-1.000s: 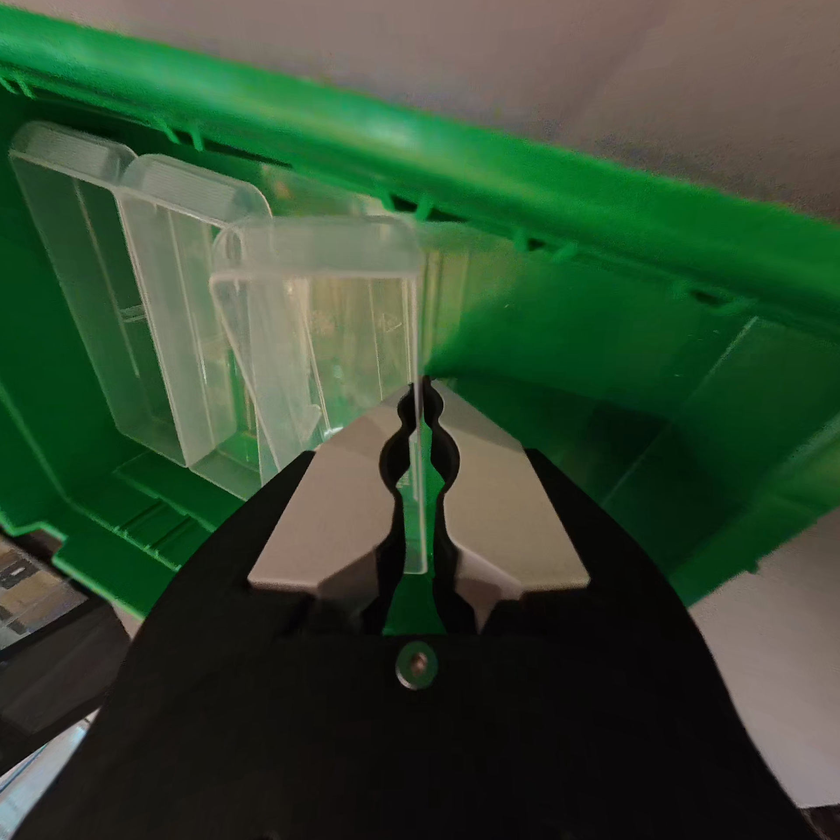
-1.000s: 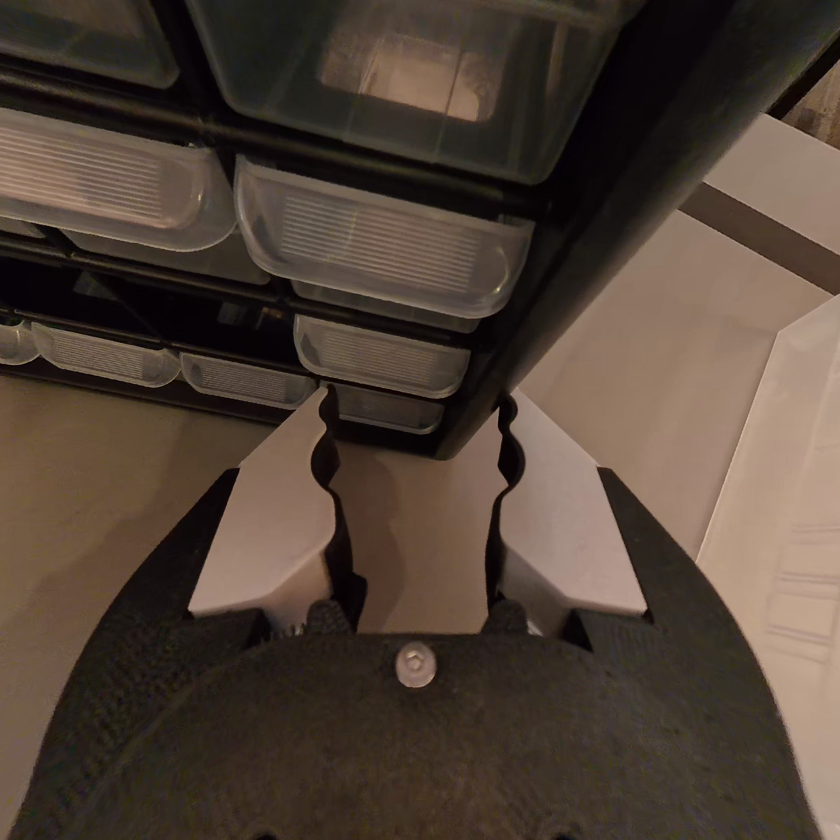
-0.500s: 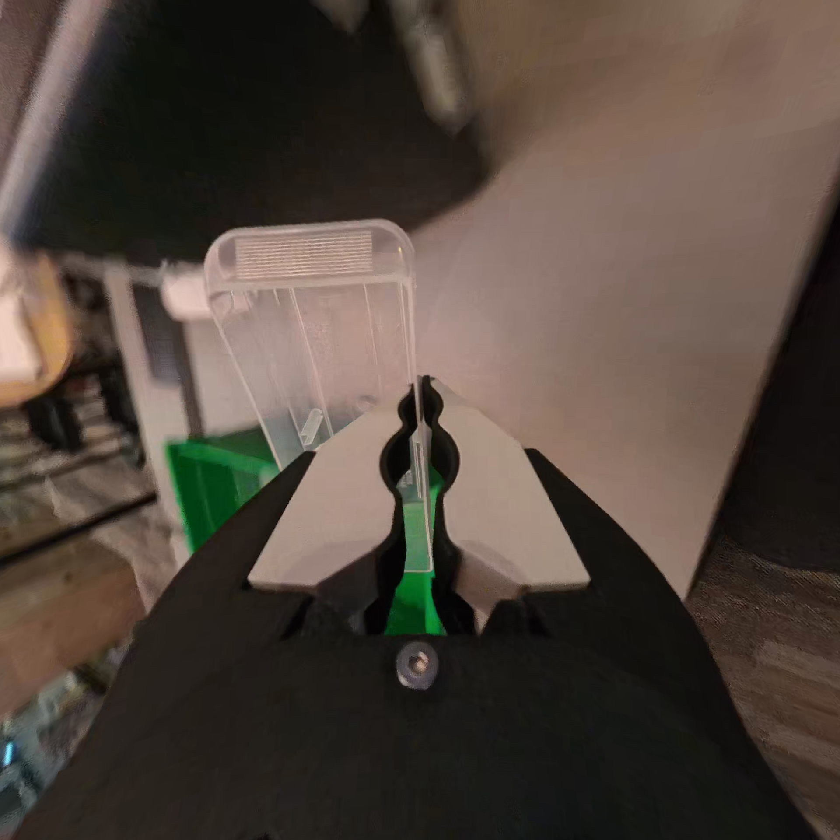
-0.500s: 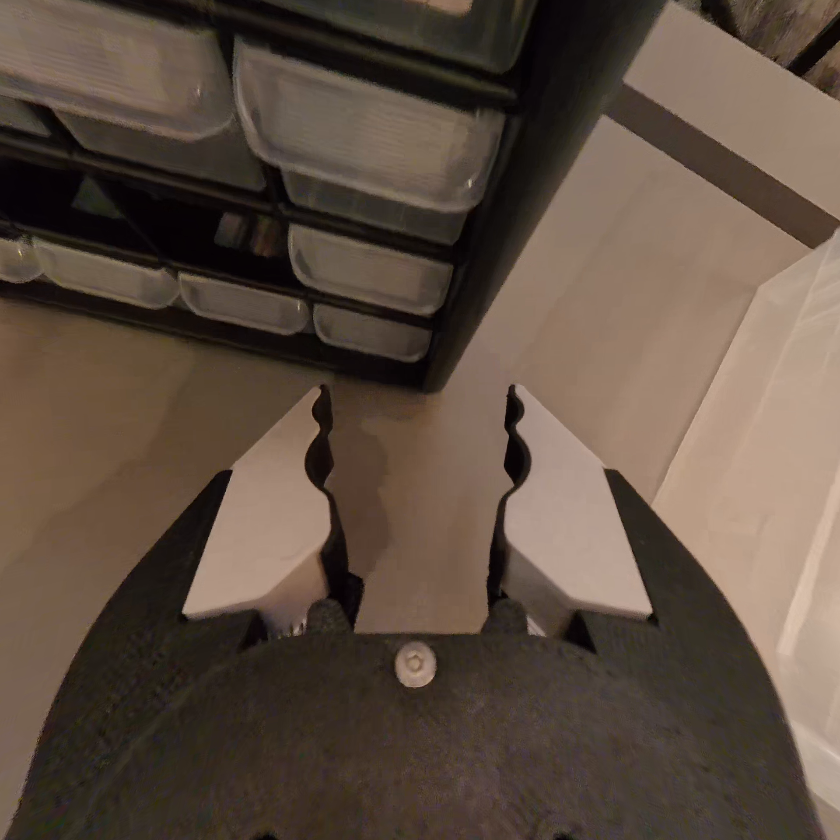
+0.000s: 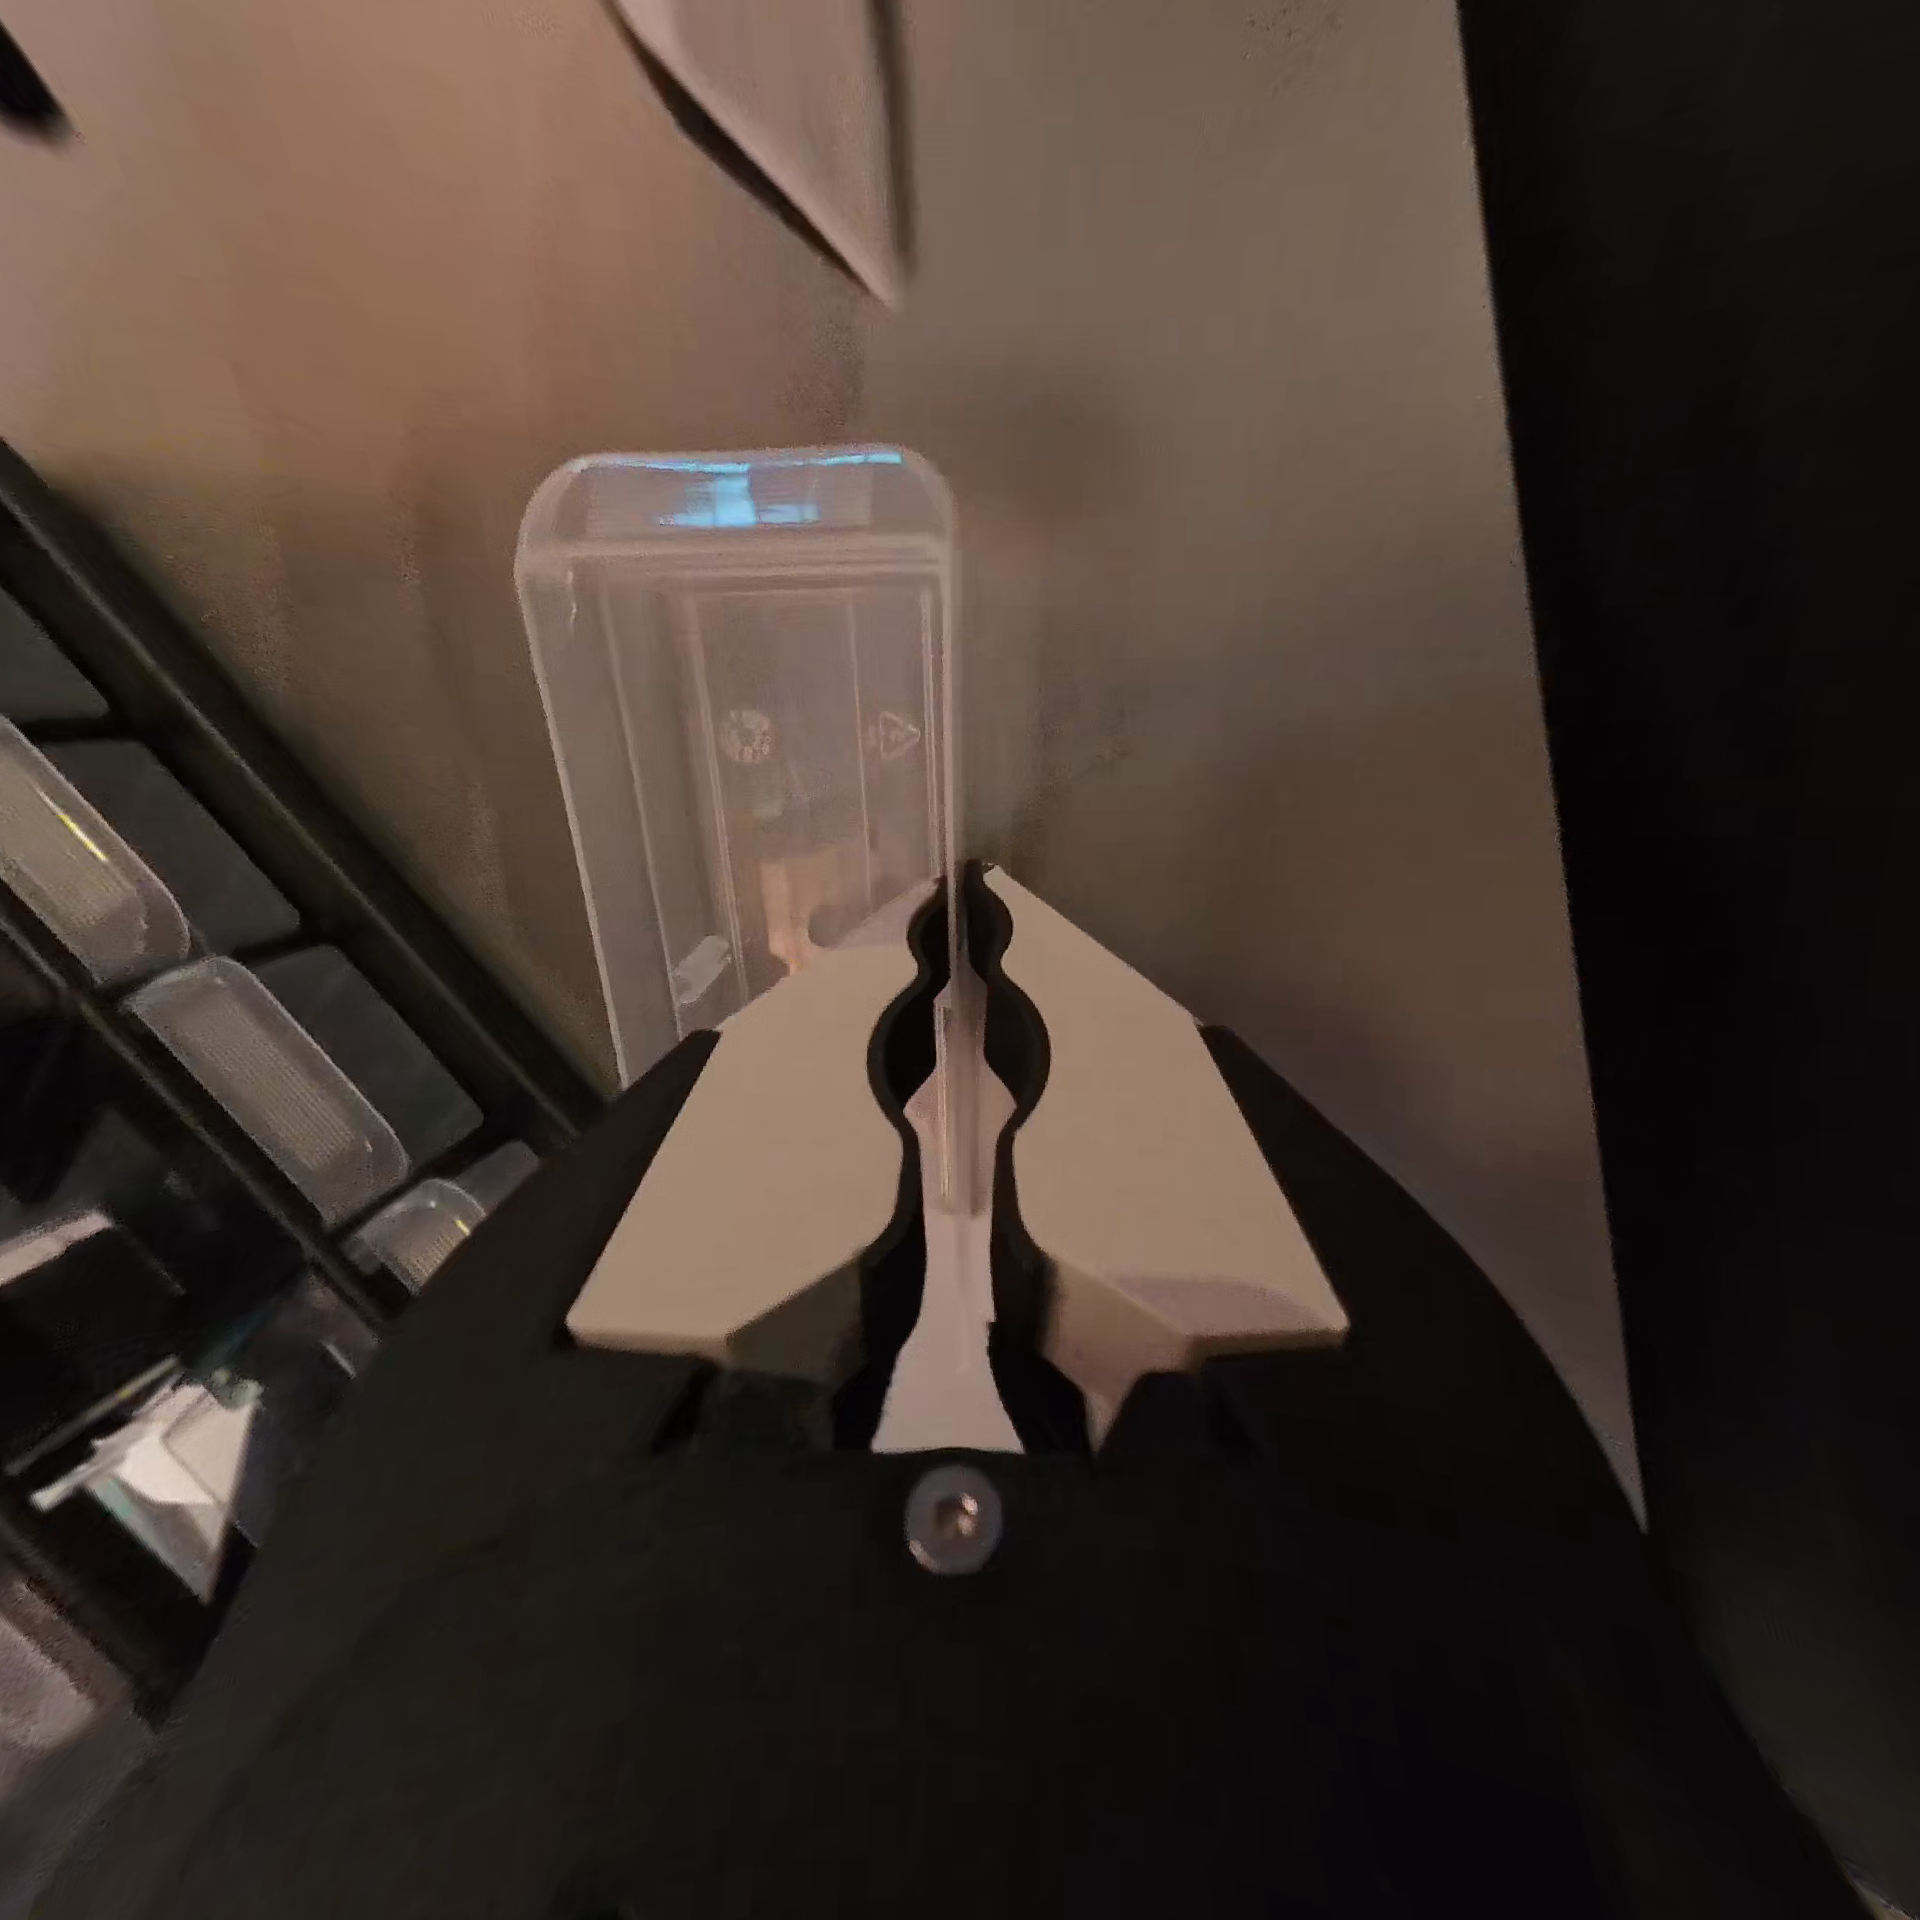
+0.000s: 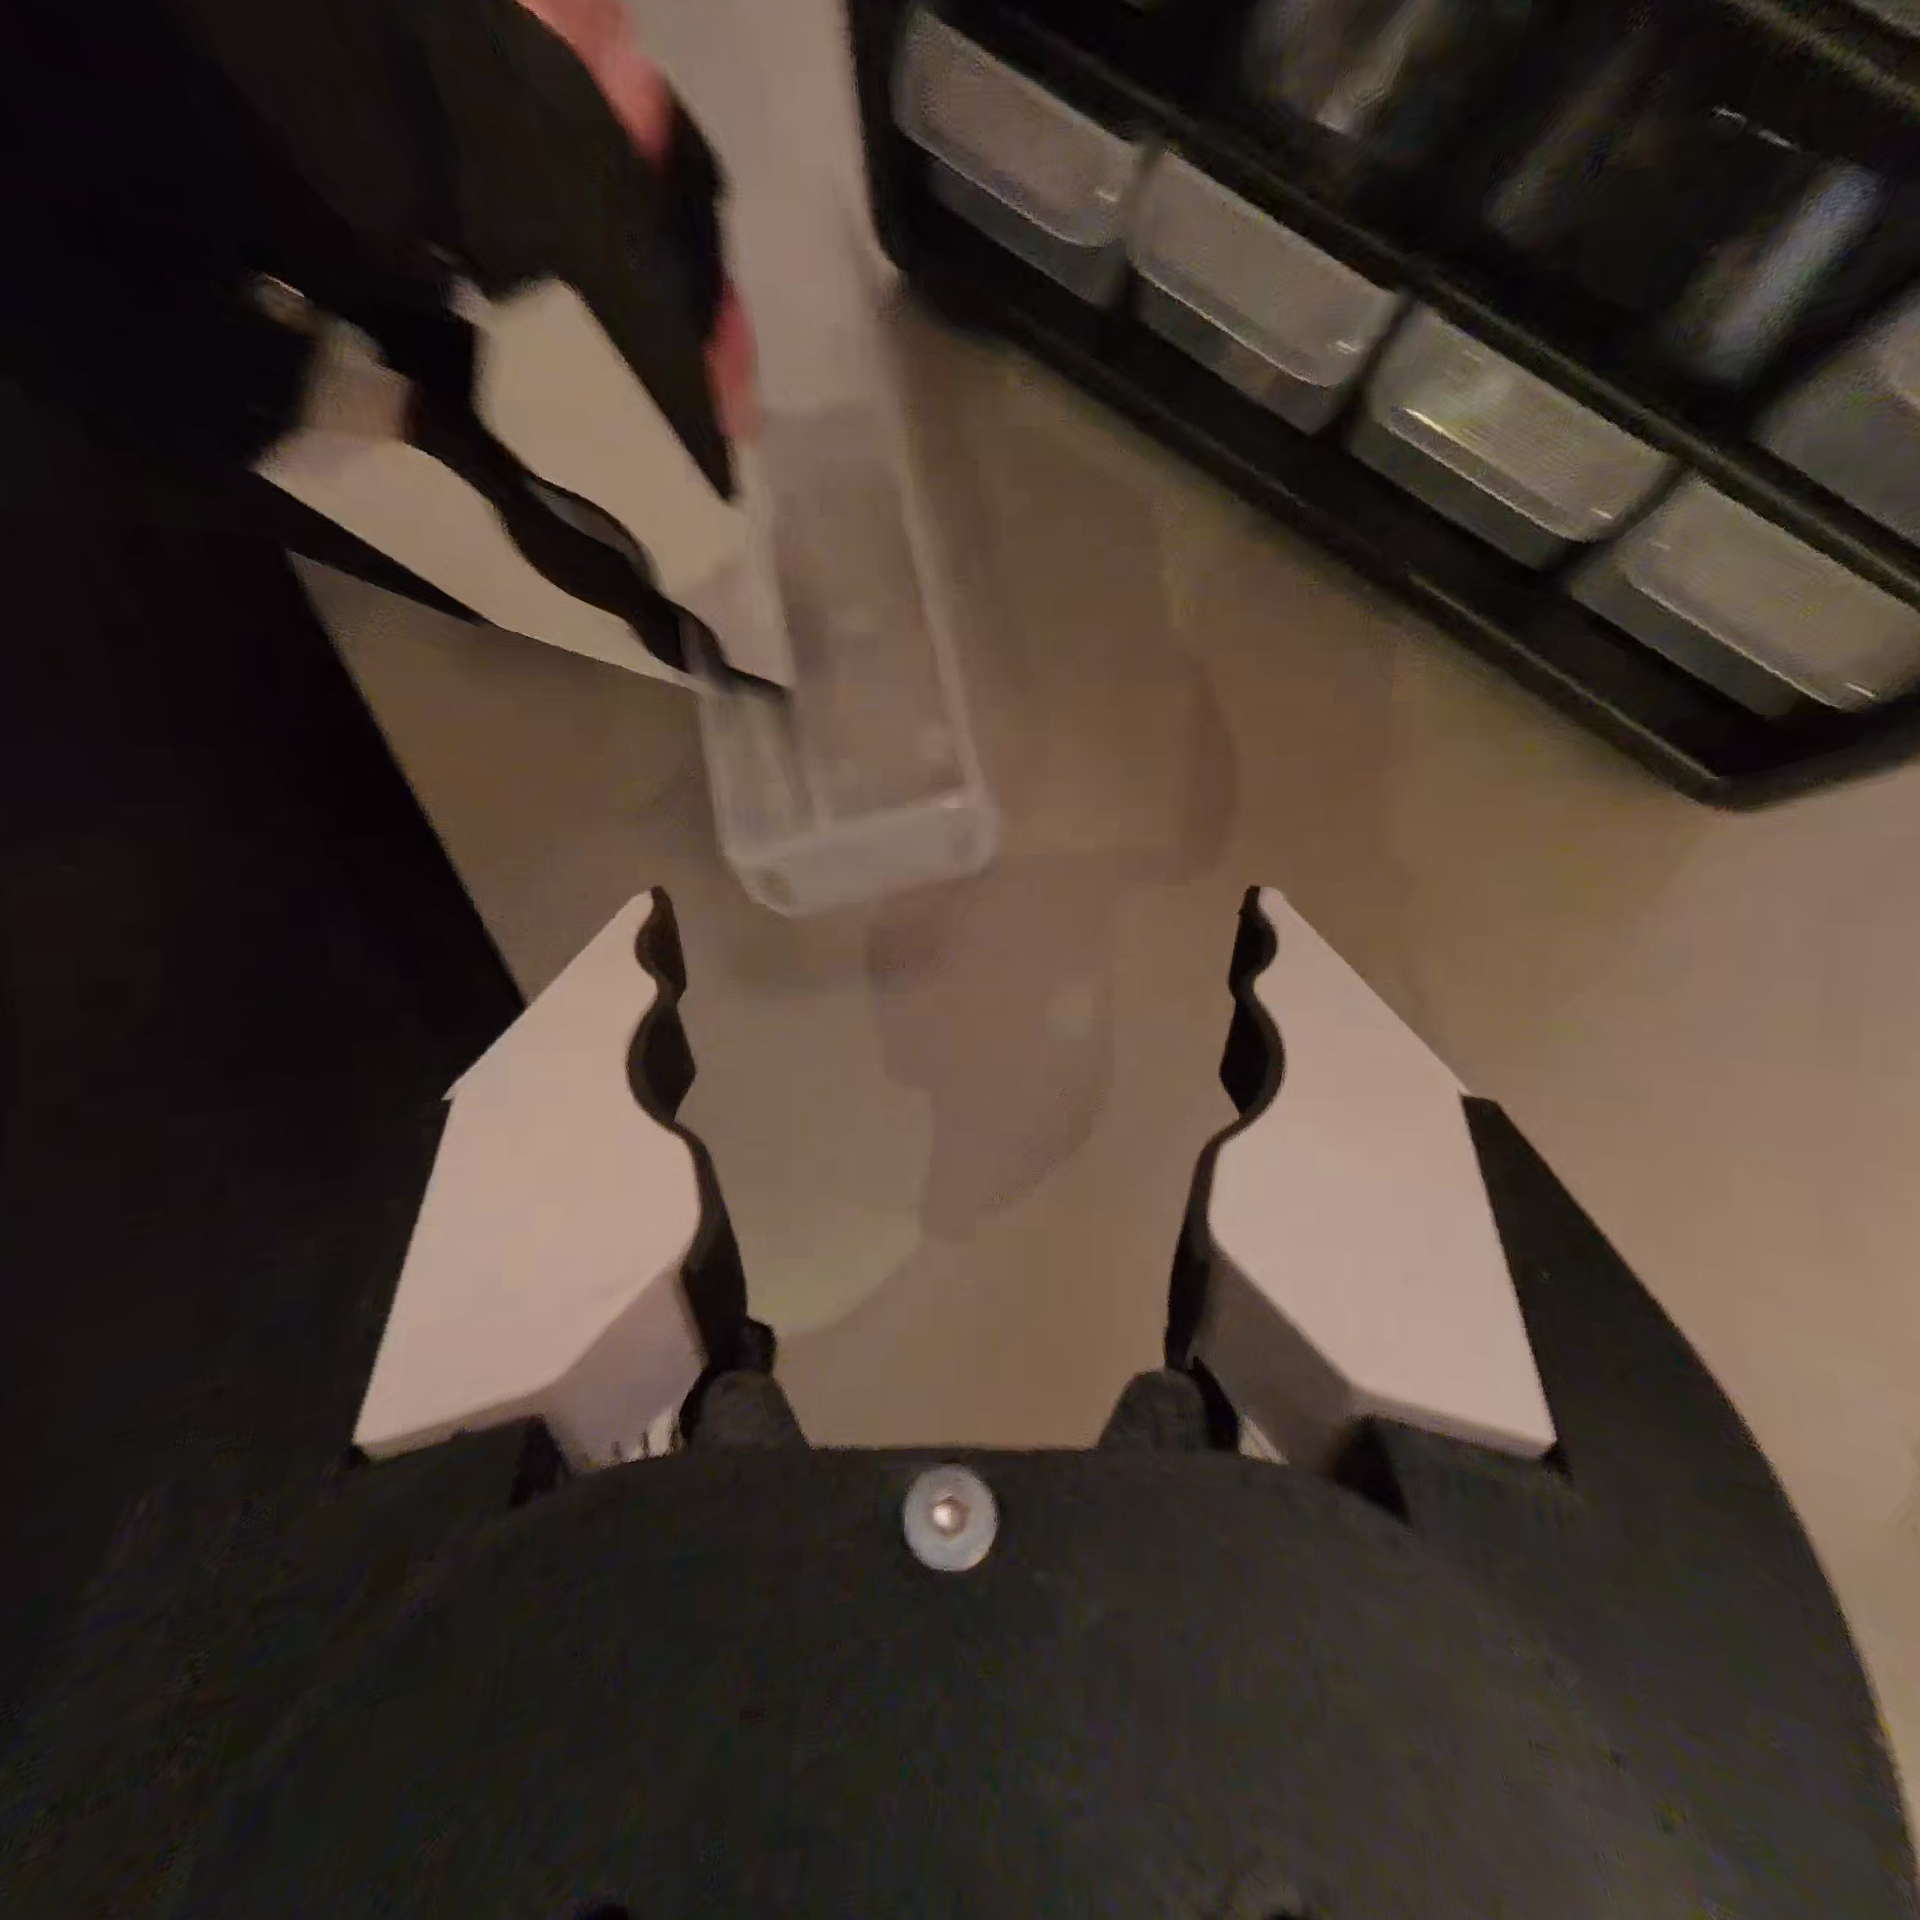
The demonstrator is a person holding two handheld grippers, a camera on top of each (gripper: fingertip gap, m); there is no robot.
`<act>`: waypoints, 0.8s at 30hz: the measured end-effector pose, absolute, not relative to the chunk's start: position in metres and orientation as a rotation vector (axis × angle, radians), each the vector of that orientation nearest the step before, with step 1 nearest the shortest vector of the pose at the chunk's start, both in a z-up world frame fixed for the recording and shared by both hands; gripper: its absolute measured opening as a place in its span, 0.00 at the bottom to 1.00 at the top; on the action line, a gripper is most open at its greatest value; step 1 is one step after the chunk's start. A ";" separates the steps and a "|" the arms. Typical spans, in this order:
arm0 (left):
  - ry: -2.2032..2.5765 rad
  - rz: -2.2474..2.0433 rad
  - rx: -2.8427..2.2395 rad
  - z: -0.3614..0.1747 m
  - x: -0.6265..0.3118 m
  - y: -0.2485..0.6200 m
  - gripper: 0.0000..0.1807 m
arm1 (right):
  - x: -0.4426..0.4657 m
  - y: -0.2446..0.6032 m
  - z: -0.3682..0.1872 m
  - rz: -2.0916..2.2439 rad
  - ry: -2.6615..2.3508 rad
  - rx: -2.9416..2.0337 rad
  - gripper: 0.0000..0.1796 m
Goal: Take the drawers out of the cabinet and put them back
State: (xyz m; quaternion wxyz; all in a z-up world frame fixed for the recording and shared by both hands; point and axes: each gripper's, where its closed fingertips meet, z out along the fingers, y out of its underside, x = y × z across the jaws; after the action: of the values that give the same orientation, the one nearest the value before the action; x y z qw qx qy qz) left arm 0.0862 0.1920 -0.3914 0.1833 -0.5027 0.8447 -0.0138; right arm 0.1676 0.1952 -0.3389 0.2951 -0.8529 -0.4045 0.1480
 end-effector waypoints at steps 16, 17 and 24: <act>1.825 -0.268 -1.349 -0.169 0.071 0.250 0.09 | 0.103 0.217 -0.382 0.332 -1.294 -2.224 0.44; 1.750 -0.247 -1.340 -0.151 0.072 0.269 0.09 | 0.103 0.218 -0.385 0.311 -1.307 -2.233 0.42; 1.619 -0.306 -1.542 -0.169 0.094 0.366 0.08 | 0.106 0.214 -0.385 0.296 -1.298 -2.262 0.35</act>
State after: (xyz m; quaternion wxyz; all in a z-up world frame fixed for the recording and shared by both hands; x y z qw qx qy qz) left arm 0.0939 0.3662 -0.1691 0.4282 -0.6176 0.6483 -0.1225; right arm 0.1062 0.2141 -0.3850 0.2556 -0.8331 -0.4783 0.1092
